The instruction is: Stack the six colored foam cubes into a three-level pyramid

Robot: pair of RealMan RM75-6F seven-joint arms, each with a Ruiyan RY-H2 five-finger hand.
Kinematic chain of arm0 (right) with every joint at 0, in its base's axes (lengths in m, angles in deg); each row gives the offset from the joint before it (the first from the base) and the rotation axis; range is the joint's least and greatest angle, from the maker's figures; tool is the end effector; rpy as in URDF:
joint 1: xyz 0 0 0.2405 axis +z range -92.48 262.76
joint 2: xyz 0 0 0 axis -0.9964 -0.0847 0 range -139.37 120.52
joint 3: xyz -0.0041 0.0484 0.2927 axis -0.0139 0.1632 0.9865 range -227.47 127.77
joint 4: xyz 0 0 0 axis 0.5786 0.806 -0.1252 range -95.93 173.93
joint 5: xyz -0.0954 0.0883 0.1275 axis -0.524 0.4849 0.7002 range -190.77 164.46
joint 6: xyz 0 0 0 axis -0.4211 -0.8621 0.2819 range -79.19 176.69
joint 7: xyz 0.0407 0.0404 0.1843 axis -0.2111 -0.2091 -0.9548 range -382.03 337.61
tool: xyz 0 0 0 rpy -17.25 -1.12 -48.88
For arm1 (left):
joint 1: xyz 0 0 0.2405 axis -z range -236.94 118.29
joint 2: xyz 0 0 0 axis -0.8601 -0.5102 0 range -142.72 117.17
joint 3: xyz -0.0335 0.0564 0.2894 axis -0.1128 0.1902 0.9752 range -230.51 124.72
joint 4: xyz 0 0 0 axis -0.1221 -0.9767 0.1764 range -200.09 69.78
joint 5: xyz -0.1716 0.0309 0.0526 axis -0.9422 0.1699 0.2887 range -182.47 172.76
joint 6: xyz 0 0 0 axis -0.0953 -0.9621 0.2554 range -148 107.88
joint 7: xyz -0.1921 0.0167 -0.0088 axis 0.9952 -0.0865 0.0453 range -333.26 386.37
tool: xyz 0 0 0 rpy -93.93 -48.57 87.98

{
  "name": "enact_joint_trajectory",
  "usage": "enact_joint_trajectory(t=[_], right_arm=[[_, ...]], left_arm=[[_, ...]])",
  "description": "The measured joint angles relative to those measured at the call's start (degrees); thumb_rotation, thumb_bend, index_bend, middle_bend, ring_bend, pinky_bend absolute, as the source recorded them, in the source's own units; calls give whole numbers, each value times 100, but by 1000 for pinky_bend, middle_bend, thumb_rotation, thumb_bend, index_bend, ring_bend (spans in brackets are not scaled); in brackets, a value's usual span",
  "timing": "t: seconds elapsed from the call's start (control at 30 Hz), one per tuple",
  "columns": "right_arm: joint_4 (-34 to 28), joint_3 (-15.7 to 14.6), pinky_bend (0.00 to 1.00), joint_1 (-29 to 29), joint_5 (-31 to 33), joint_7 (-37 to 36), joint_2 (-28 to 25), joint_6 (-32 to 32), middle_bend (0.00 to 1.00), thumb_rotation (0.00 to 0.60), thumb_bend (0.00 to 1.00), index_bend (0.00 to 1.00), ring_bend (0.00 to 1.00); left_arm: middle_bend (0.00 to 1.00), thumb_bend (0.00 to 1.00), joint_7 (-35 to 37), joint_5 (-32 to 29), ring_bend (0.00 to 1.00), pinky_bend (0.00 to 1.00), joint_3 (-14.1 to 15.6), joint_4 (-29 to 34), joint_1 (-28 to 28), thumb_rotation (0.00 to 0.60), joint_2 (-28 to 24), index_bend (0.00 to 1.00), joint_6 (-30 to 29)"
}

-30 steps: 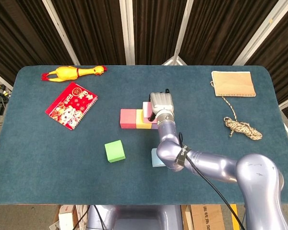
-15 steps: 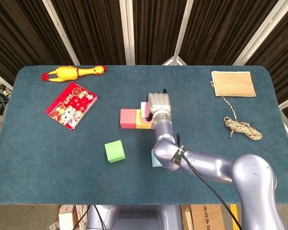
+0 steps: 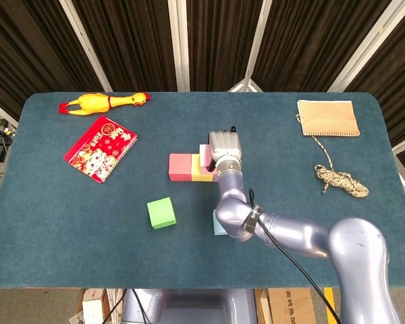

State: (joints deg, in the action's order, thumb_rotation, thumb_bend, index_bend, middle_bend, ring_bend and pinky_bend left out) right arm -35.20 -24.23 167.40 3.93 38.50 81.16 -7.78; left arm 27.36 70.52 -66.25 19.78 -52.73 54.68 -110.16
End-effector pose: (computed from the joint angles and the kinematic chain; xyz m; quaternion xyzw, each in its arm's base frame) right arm -0.0114 -0.5242 0.0021 0.6672 -0.5038 0.2229 0.5013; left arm -0.3551 0.2650 0.2600 -0.4817 -0.3253 -0.4345 0.6881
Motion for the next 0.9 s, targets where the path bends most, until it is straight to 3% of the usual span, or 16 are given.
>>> enact_joint_trajectory(t=[0.9], right_arm=[[56, 253, 0, -129, -86, 218, 125, -147, 429, 600, 287, 475, 221]], left_arm=[[160, 198, -1, -11, 0, 0, -25, 6, 0, 600, 0, 160, -18]])
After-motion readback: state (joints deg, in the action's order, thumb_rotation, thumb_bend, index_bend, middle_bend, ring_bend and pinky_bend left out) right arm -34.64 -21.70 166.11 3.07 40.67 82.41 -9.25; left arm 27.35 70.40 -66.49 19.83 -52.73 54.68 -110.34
